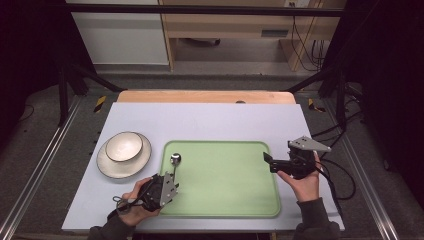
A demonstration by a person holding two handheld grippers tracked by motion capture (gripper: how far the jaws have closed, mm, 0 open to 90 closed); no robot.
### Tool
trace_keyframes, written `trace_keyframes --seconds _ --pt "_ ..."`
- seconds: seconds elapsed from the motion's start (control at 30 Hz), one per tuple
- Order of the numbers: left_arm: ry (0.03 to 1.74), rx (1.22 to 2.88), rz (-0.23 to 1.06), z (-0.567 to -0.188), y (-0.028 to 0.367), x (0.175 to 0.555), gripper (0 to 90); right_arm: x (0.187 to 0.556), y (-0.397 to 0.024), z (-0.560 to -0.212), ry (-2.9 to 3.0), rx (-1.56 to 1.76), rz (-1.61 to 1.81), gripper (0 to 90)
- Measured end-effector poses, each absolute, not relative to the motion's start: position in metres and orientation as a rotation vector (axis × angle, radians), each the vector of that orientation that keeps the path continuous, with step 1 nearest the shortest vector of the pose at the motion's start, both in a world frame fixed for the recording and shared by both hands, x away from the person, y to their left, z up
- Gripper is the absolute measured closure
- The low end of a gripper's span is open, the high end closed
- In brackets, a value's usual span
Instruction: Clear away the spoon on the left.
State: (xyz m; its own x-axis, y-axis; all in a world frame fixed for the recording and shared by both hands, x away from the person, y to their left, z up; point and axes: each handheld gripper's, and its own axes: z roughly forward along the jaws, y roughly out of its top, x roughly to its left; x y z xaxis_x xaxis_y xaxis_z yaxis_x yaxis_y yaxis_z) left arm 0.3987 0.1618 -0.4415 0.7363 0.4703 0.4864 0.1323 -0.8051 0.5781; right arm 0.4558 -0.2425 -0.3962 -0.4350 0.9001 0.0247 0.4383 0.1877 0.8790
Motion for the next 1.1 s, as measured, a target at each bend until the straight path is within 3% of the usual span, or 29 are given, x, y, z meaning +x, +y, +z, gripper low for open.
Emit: trace_keyframes --seconds 1.1 --pt "0.463 2.512 0.779 -0.4507 0.1568 0.4054 30.0 0.4562 -0.242 -0.3967 1.971 1.247 1.18 4.8"
